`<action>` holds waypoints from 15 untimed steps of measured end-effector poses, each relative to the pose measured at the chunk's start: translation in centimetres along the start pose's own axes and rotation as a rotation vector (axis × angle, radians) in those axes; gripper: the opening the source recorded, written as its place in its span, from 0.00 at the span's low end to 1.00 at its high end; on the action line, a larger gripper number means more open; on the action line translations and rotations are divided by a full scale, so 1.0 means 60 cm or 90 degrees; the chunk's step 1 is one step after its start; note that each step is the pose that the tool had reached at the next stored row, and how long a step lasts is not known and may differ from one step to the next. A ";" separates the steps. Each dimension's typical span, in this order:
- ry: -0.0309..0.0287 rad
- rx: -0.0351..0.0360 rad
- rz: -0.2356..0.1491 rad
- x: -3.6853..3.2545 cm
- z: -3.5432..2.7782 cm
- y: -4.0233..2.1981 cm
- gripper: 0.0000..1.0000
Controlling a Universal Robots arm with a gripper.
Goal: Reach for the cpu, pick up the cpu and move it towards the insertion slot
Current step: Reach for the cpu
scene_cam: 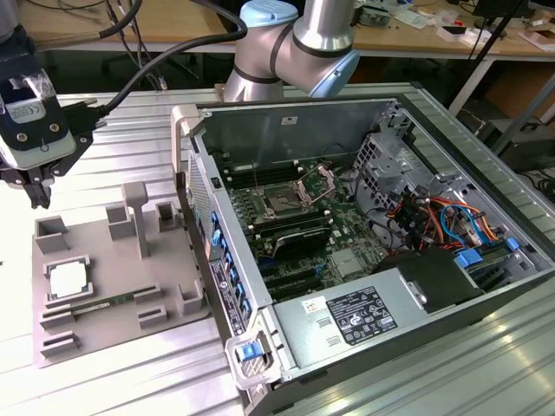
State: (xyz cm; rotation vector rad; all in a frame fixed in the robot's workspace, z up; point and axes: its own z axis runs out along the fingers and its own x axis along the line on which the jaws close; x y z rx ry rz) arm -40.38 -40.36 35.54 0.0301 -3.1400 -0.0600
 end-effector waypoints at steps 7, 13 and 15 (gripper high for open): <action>0.0000 0.0000 0.000 0.001 0.004 0.000 0.11; 0.0000 0.0000 0.000 0.001 0.007 0.000 0.11; 0.0001 0.0000 0.000 0.001 0.008 0.000 0.11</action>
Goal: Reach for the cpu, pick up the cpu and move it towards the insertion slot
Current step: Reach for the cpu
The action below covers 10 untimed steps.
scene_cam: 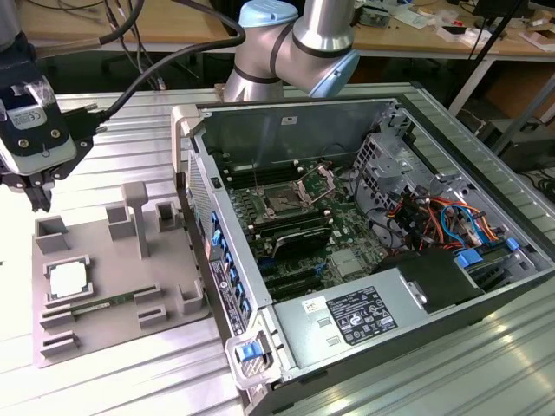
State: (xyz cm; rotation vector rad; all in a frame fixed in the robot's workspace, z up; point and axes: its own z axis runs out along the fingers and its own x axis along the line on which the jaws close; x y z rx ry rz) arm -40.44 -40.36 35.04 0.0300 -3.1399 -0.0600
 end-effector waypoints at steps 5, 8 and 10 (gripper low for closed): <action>0.0000 0.0000 0.000 0.000 0.005 0.000 0.11; 0.0000 0.0000 0.000 0.000 0.006 0.000 0.11; 0.0000 0.0000 0.000 0.000 0.007 0.000 0.11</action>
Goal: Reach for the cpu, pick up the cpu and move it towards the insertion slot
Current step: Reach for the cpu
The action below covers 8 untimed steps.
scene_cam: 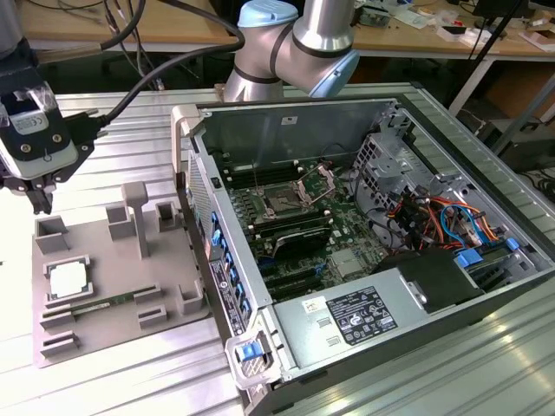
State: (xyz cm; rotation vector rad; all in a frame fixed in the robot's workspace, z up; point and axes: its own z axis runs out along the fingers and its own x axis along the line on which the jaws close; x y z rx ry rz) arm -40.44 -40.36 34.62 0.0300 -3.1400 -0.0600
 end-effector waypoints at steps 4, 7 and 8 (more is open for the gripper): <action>0.0000 0.0000 0.000 0.000 0.002 0.000 0.11; 0.0000 0.0000 0.000 0.000 0.004 0.000 0.11; 0.0000 0.0000 0.000 0.000 0.004 0.000 0.11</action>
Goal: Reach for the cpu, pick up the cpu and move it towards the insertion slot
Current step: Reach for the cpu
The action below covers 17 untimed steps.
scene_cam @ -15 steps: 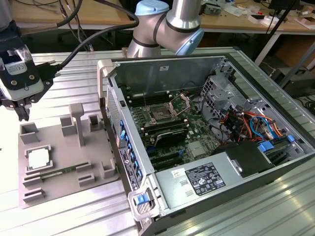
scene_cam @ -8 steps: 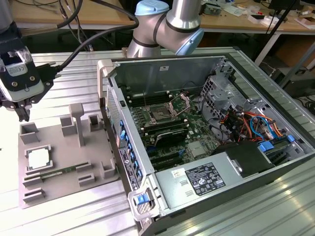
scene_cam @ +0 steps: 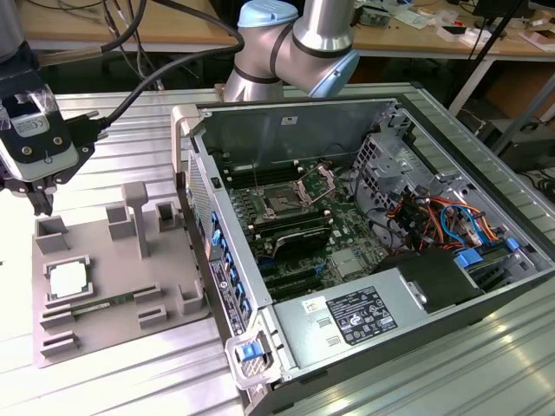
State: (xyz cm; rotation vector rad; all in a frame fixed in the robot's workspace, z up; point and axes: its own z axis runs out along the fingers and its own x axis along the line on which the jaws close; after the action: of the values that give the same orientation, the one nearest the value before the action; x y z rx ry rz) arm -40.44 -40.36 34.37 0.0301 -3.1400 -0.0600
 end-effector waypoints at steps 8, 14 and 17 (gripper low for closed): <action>0.0000 0.0000 0.000 0.000 0.003 0.000 0.11; 0.0000 0.0000 0.000 0.000 0.005 0.000 0.11; 0.0000 0.0000 0.000 0.000 0.007 0.000 0.11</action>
State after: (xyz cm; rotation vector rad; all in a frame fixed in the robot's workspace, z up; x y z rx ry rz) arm -40.44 -40.36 33.98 0.0301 -3.1400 -0.0599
